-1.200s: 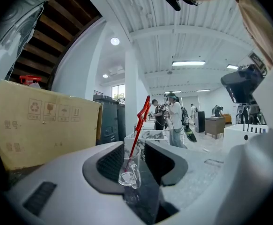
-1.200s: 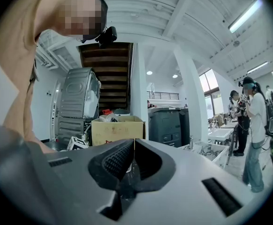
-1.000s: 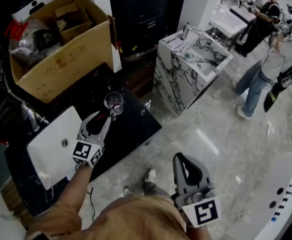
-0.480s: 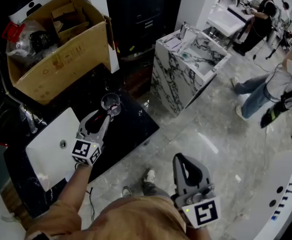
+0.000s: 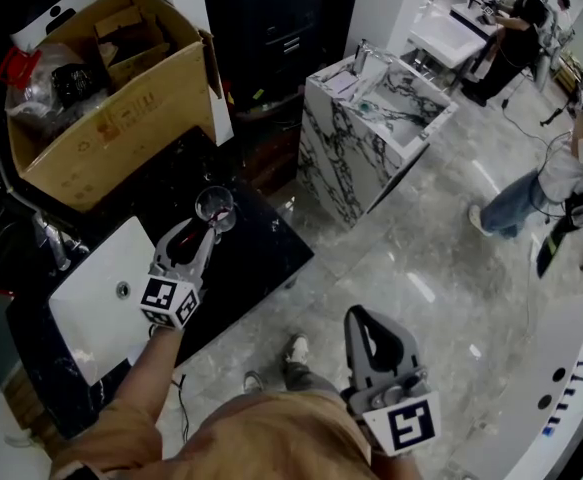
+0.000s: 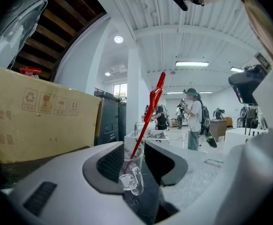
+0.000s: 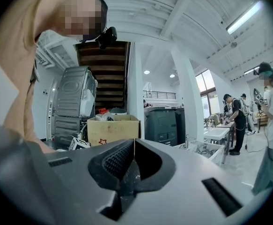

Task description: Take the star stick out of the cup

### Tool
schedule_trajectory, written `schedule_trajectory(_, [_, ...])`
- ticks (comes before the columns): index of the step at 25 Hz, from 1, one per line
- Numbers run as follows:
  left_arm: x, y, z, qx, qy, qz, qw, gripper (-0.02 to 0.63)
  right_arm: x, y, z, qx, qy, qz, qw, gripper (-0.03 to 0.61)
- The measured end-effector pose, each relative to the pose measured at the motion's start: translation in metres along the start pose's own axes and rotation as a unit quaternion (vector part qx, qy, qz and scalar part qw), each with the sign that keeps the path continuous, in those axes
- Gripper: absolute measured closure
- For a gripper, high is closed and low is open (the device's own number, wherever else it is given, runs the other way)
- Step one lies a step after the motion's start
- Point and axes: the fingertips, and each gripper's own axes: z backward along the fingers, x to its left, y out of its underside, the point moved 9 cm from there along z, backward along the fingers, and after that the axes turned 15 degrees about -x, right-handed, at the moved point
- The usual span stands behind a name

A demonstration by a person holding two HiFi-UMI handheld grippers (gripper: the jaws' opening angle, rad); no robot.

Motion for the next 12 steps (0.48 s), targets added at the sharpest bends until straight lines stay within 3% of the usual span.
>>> schedule_trajectory(12, [0.0021,0.001,-0.0052,-0.002,-0.007,0.001,1.0,0.492,-0.0042,0.0016,0.0004,0.0,0.004,-0.001,1.0,0.575])
